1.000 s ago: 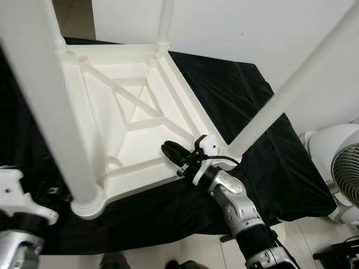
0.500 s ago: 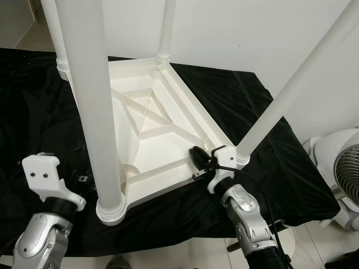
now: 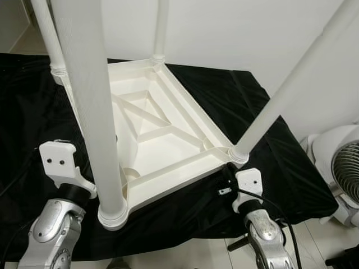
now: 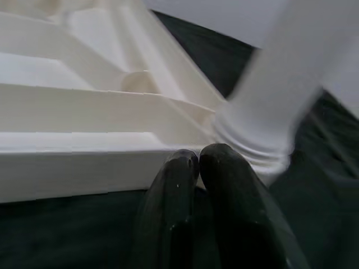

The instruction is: Building children table

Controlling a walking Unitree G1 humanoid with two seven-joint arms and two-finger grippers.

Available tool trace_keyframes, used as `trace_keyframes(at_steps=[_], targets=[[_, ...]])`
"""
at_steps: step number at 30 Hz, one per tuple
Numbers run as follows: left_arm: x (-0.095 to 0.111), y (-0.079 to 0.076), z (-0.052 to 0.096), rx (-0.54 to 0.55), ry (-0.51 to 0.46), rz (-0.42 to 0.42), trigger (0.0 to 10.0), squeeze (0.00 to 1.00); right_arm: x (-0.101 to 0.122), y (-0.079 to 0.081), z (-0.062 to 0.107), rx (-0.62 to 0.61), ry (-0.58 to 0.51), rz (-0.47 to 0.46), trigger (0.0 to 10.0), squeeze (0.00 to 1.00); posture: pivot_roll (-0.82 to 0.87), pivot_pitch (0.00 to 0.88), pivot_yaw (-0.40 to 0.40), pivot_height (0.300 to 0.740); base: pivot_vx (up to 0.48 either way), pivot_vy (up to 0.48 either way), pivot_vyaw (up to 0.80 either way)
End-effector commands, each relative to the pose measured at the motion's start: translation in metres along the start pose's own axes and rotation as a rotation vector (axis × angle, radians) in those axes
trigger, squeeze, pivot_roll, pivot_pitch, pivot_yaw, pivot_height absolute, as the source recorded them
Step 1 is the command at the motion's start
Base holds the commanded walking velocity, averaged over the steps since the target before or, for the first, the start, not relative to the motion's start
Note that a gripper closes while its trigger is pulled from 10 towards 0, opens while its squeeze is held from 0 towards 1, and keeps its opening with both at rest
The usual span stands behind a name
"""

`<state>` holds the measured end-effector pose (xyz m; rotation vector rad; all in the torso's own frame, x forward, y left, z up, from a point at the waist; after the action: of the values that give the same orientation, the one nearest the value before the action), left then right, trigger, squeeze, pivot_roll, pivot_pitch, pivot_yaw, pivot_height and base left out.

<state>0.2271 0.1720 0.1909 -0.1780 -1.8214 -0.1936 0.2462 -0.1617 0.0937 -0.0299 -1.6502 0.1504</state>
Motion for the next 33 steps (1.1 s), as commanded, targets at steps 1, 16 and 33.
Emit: trace_keyframes(at_steps=[1,16,33], targets=[[-0.004,-0.004,-0.003,-0.036,0.012,0.003,10.0,0.00,-0.002,-0.017,0.006,-0.109,0.018,0.020,10.0,0.00,0.19,0.065,-0.107,0.740,0.000,0.000,0.00],[-0.001,-0.003,-0.014,-0.031,-0.021,-0.001,10.0,0.00,-0.005,-0.036,-0.008,-0.259,0.068,-0.067,10.0,0.00,0.18,0.061,-0.119,0.740,0.000,0.000,0.00],[0.007,-0.003,-0.013,-0.026,-0.044,-0.013,10.0,0.00,0.014,-0.032,-0.066,-0.262,-0.003,-0.267,10.0,0.00,0.23,0.060,-0.125,0.740,0.000,0.000,0.00]])
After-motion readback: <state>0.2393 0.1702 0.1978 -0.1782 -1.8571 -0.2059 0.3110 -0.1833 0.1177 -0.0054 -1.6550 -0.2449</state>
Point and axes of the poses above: a point about 5 cm out from each wrist's last joint towards the gripper, its own z axis pointing back from the gripper into the wrist, its own x axis along the axis of the wrist's last joint, y = z × x, the point moved 1 cm from there along -z, pointing out of the wrist towards the gripper, and after that the axes turned 5 degrees about -z, right-handed, at the moved point
